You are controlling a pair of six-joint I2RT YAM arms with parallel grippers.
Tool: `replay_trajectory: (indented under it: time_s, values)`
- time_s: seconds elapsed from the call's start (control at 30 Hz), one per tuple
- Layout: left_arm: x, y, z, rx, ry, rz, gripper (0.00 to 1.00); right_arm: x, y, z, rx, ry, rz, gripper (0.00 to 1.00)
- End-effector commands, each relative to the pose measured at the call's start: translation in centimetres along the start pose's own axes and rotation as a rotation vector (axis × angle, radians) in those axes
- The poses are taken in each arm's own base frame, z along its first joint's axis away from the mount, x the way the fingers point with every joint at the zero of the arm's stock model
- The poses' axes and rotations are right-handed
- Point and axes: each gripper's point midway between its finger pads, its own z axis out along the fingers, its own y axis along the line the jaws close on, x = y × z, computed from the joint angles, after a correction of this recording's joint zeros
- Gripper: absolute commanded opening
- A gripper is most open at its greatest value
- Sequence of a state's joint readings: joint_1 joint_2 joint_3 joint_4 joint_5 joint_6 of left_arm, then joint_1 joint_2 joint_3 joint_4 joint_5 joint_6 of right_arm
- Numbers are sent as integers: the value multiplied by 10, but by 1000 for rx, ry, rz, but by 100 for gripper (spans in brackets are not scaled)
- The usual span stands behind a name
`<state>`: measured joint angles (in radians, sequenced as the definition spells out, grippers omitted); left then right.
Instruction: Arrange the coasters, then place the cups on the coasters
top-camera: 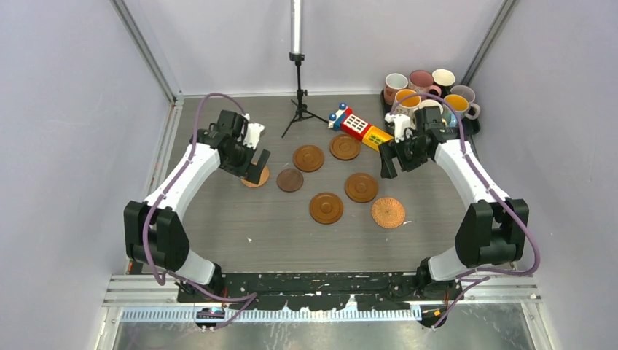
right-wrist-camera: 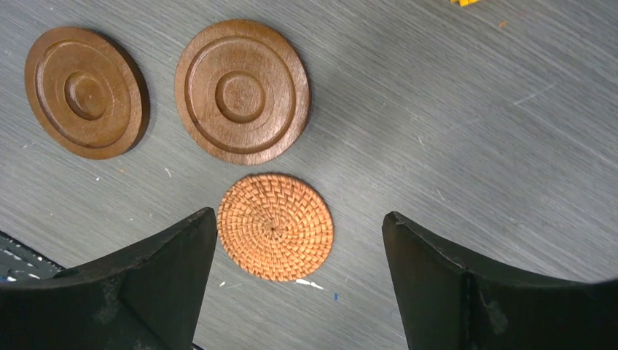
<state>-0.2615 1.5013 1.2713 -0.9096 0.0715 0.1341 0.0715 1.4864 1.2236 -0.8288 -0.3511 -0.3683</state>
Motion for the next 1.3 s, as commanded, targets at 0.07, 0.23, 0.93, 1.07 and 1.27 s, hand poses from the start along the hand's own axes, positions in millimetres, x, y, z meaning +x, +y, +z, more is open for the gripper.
replay_trajectory:
  time_s: [0.07, 0.23, 0.93, 1.07, 1.27]
  values:
    - [-56, 10, -9, -32, -159, 8, 100, -26, 2, 23, 45, -26, -67, 88]
    - [-72, 12, -7, -30, -162, 2, 100, -31, 6, 51, 68, 13, -102, 88]
    - [-65, 32, -6, -140, -91, 20, 100, -3, 2, 122, 183, 207, -134, 74]
    - [-62, 31, -3, -132, -75, 20, 100, 9, -14, 118, 261, 245, -141, 69]
    - [-63, 31, 1, -131, -64, 14, 100, 23, -48, 104, 311, 264, -50, 63]
